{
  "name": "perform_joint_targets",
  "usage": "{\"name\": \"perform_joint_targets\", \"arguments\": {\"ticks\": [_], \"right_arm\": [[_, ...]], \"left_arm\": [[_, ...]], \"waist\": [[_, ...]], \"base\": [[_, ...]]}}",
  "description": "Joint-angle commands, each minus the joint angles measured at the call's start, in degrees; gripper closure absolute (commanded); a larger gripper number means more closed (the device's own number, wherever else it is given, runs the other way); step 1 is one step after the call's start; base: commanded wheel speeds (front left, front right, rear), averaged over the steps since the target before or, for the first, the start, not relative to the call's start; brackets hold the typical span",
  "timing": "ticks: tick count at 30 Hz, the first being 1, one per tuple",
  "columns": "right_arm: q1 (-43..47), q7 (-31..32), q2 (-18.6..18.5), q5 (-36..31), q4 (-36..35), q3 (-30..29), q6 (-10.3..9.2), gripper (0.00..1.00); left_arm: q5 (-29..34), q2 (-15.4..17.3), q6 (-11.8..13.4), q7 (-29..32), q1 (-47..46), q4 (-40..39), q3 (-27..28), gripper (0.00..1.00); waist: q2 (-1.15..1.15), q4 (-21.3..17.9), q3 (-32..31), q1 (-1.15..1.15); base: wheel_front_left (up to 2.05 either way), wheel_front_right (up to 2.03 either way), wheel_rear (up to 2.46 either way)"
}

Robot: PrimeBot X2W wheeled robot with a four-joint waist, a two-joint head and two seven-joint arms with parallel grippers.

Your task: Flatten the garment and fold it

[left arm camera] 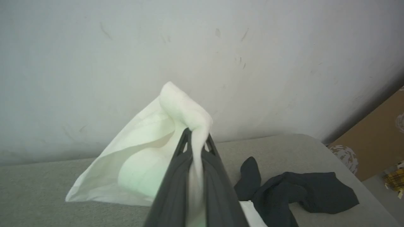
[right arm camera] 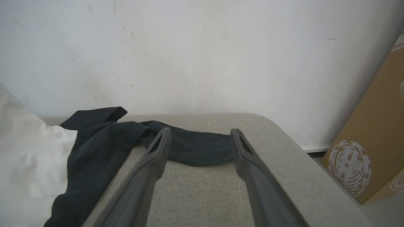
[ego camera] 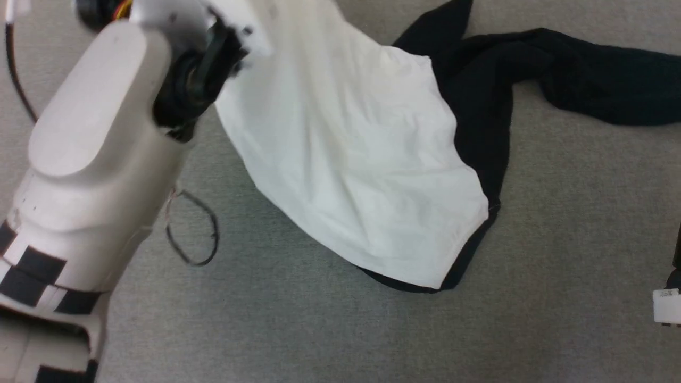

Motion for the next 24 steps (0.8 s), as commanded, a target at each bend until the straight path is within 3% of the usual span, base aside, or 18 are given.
{"name": "perform_joint_targets", "arguments": {"ticks": [1,7,12,17,22,24], "right_arm": [[-1.1,-1.0,0.2,0.7,1.1,0.3,-0.06,0.00],[-2.2,-3.0,0.2,1.7,3.9,1.3,-0.06,0.00],[-3.2,-4.8,0.2,2.1,5.2,0.0,-0.06,0.00],[-4.0,-6.4,0.2,1.5,4.9,-3.7,-0.06,0.00],[-3.8,-6.5,0.2,1.1,5.6,-4.6,-0.06,0.00],[-3.7,-6.5,0.2,1.2,5.8,-4.4,-0.06,0.00]], "left_arm": [[-0.6,-2.2,0.2,0.5,-2.4,-2.7,0.0,1.00],[-2.1,-11.4,-1.5,-0.1,-5.2,-7.3,-3.1,1.00],[-3.8,-18.3,-4.1,-3.9,-2.8,-5.1,-7.6,1.00],[-8.8,-19.5,-7.2,-6.8,3.4,-1.3,-16.5,1.00],[-14.7,-19.6,-7.0,-9.0,10.2,0.5,-28.7,1.00],[-15.5,-19.6,-6.9,-8.9,11.3,1.4,-30.9,1.00]], "waist": [[0.00,-1.8,1.2,0.00],[0.00,-4.2,2.2,0.00],[0.00,-5.7,2.7,0.00],[0.00,-7.5,2.4,0.00],[0.00,-8.0,1.6,0.00],[0.00,-8.0,1.3,0.00]], "base": [[0.00,0.00,0.00],[0.00,0.00,0.00],[0.00,0.00,0.00],[0.00,0.00,0.00],[0.00,0.00,0.00],[0.00,0.00,0.00]]}}
